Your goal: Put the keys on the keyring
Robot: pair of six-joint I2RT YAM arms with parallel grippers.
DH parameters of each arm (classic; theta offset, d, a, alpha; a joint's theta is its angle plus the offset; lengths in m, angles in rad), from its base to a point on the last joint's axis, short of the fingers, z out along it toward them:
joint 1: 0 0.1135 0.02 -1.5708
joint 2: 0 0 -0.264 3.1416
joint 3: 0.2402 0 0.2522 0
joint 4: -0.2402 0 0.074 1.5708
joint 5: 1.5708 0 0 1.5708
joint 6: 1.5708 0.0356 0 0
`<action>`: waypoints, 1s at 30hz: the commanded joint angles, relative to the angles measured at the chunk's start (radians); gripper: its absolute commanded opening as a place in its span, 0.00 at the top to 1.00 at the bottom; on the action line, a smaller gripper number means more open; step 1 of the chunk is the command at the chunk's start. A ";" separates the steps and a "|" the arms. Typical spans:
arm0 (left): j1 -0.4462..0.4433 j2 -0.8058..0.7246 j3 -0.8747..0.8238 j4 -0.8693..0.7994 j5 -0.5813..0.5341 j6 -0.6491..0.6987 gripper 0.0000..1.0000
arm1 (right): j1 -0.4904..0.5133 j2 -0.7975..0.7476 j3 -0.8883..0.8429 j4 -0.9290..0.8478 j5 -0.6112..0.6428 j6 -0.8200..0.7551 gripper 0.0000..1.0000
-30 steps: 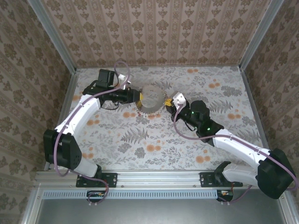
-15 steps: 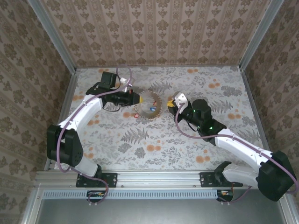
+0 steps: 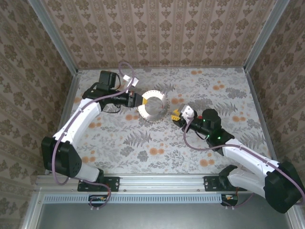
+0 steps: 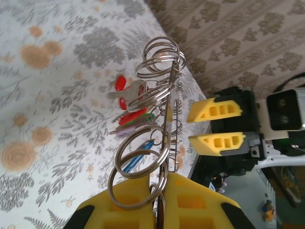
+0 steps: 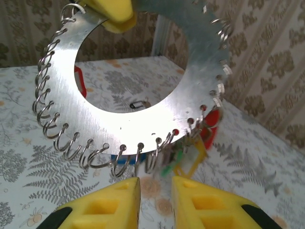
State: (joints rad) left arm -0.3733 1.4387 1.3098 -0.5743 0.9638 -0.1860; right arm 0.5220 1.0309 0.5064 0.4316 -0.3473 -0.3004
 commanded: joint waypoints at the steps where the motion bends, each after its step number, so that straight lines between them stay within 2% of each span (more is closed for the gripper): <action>1: -0.012 -0.068 0.058 -0.032 0.063 0.129 1.00 | 0.015 -0.029 -0.010 0.055 -0.062 -0.086 0.75; 5: -0.018 -0.098 0.067 -0.053 0.090 0.187 1.00 | 0.051 -0.039 -0.048 0.130 -0.026 -0.170 0.76; 11: -0.020 -0.100 0.104 -0.089 0.099 0.205 1.00 | 0.065 -0.033 -0.076 0.220 -0.015 -0.183 0.79; 16: -0.020 -0.092 0.122 -0.127 0.101 0.224 1.00 | 0.070 -0.032 -0.095 0.283 0.022 -0.183 0.78; 30: -0.022 -0.057 0.155 -0.173 0.089 0.235 1.00 | 0.075 0.018 -0.059 0.340 0.003 -0.186 0.82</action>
State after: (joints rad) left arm -0.3878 1.3815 1.4227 -0.7395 1.0138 0.0235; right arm 0.5884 1.0363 0.4240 0.7227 -0.3286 -0.4736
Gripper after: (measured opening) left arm 0.064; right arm 0.184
